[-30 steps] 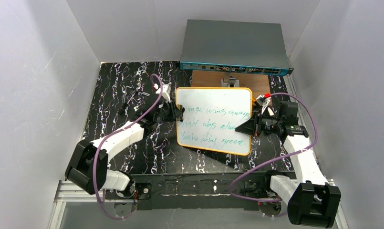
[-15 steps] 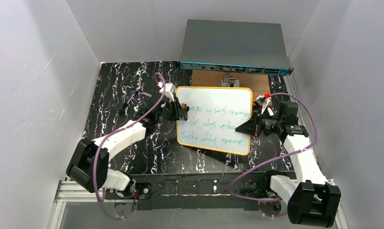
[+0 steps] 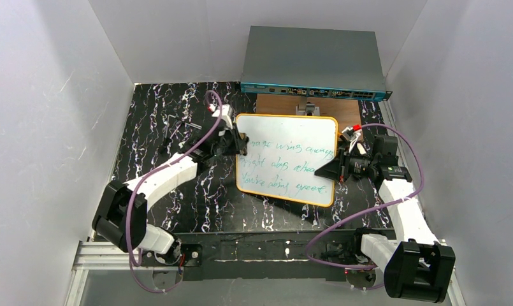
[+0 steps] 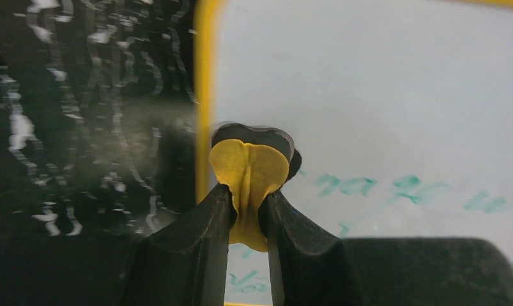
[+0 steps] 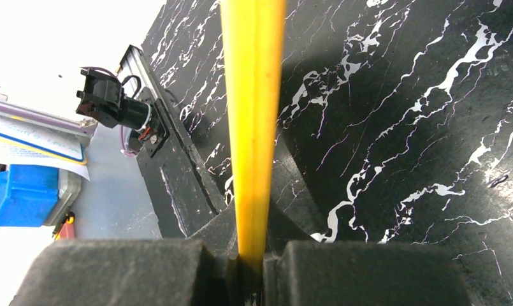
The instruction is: Erase the whiteboard
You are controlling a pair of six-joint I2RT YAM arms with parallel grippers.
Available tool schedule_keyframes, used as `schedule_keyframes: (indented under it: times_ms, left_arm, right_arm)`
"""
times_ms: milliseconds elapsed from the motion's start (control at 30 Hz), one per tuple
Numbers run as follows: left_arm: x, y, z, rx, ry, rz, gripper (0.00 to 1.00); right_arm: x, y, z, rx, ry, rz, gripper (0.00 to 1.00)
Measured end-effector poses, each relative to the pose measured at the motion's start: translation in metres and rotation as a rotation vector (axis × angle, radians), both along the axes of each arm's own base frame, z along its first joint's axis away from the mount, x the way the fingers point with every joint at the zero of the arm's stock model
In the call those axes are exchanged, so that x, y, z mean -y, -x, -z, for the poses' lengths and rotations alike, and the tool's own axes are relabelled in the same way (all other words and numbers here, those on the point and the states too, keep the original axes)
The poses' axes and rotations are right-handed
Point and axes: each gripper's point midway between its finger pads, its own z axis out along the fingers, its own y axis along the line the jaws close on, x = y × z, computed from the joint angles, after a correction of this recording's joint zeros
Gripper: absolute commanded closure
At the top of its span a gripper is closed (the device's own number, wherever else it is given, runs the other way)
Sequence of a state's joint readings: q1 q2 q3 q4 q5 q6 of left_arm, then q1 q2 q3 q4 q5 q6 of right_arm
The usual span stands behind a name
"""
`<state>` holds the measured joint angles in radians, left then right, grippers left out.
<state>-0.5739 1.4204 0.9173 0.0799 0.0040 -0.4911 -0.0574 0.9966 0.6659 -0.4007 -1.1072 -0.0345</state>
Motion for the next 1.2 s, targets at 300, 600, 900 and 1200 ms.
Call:
schedule_keyframes:
  times_ms: [300,600,900,1200]
  left_arm:
    - [-0.021,-0.015,0.000,-0.011,0.001,-0.028,1.00]
    - [0.050,0.012,-0.029,0.048,0.009,0.209,1.00]
    - [0.013,-0.013,-0.023,-0.025,-0.024,0.084,1.00]
    - [0.039,0.004,-0.017,-0.014,-0.061,0.169,1.00]
  right_arm:
    - [-0.001,0.001,0.000,0.002,0.000,-0.009,0.99]
    - [-0.001,0.002,0.001,0.000,0.002,-0.008,0.99]
    - [-0.001,0.003,0.001,-0.005,0.001,-0.007,0.99]
    - [0.000,0.004,0.002,-0.033,-0.001,0.004,0.99]
